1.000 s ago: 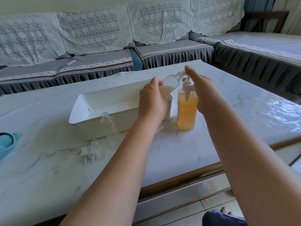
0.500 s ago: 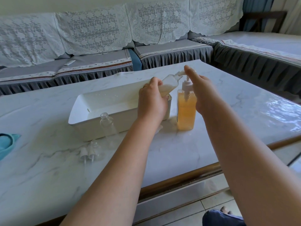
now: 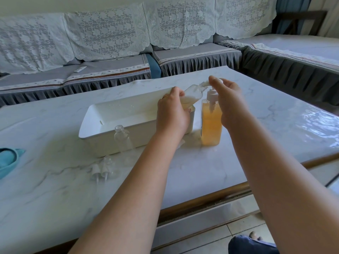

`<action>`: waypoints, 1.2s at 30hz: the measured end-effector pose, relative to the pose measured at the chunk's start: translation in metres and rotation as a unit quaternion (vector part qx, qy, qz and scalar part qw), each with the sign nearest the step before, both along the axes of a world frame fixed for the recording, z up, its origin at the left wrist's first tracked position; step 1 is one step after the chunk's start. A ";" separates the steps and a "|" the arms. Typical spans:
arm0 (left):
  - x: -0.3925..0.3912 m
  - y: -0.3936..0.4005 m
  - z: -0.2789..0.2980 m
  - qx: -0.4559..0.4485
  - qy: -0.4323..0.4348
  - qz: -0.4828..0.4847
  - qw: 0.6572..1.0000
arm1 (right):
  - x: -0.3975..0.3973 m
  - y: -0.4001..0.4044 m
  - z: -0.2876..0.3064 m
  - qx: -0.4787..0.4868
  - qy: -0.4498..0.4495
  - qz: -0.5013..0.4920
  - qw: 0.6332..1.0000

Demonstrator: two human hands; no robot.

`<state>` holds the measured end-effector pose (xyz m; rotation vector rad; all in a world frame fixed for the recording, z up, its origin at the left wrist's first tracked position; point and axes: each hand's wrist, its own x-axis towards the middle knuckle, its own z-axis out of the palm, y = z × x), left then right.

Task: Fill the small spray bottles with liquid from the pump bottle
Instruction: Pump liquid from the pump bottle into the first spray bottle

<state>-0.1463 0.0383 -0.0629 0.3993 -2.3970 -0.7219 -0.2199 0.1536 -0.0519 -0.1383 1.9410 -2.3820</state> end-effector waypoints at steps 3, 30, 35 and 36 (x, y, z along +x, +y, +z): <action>0.001 -0.001 -0.001 -0.007 -0.008 0.004 1.000 | -0.002 0.000 -0.004 0.030 0.017 -0.019 0.999; 0.000 0.000 -0.002 -0.020 -0.002 0.004 1.000 | -0.003 0.003 -0.003 0.055 0.040 -0.002 0.998; 0.000 0.001 -0.001 -0.010 0.003 0.000 1.000 | 0.005 0.001 0.000 0.088 0.033 -0.005 0.996; 0.000 0.001 0.001 -0.007 0.008 -0.001 1.000 | 0.009 0.001 0.002 0.095 0.025 -0.001 0.995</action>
